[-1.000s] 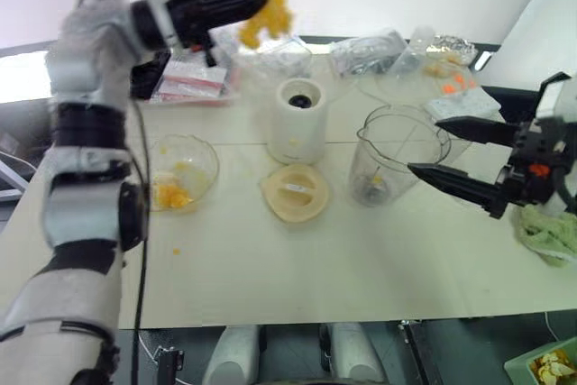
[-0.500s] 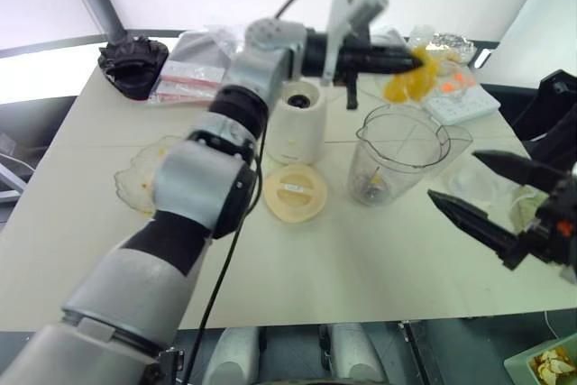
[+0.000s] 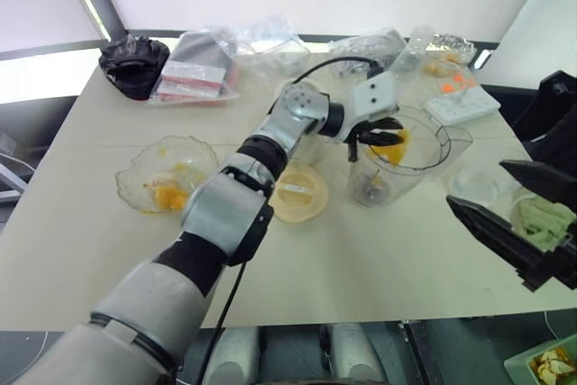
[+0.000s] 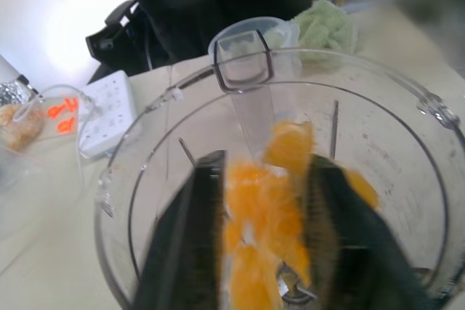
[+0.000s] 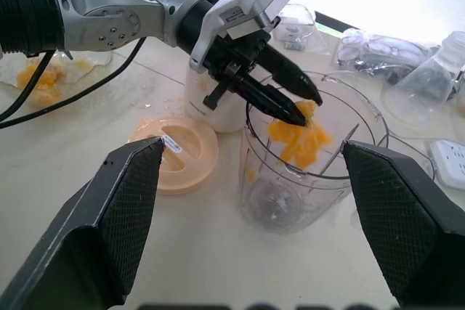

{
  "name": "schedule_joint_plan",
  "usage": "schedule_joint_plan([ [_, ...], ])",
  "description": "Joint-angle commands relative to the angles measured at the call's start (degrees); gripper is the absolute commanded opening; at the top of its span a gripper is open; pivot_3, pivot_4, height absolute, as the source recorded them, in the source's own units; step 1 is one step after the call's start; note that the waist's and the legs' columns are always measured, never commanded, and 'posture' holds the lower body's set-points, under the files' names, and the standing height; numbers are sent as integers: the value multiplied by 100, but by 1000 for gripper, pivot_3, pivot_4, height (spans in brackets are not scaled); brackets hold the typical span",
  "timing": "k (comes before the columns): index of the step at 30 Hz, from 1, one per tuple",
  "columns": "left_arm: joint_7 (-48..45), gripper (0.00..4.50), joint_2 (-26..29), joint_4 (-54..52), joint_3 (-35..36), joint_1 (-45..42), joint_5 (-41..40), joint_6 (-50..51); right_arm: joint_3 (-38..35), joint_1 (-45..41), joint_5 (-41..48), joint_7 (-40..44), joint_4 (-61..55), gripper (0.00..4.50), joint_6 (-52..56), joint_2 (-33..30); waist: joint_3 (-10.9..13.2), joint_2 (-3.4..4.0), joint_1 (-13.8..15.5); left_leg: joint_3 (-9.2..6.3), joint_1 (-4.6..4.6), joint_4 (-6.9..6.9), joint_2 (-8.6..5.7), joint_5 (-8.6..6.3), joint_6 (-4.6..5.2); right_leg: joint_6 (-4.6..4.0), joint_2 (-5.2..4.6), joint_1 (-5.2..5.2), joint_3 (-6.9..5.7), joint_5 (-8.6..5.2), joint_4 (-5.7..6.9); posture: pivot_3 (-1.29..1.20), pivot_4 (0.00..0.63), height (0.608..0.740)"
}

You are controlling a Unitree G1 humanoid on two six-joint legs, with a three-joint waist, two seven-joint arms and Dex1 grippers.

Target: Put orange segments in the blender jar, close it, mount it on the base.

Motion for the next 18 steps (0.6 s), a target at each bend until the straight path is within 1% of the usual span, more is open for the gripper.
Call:
schedule_joint_plan([
  [1,64,3472,-55,-101,234,-100,-110,-140,-197,16,149,-110,-51,4098,-98,-51,0,0,1,0,0,0,0,0,0,0,0,1,0,0,-1,0,150,740],
  [3,45,4460,-57,-104,300,-118,-107,-141,-131,-7,143,-150,-51,4098,-133,-97,0,0,0,2,0,0,-1,0,0,0,0,2,0,0,-3,0,150,740],
  [12,263,4460,-49,-77,523,-195,-105,138,147,-96,-75,-155,-51,4098,-276,-186,0,-1,-2,9,0,0,-1,0,0,1,0,3,0,1,-3,0,150,740],
  [18,472,4460,45,-111,937,-356,-326,349,365,-157,-272,-94,-50,4098,-340,-152,0,-1,-5,8,0,0,-1,0,0,3,1,3,0,2,-3,0,150,740],
])
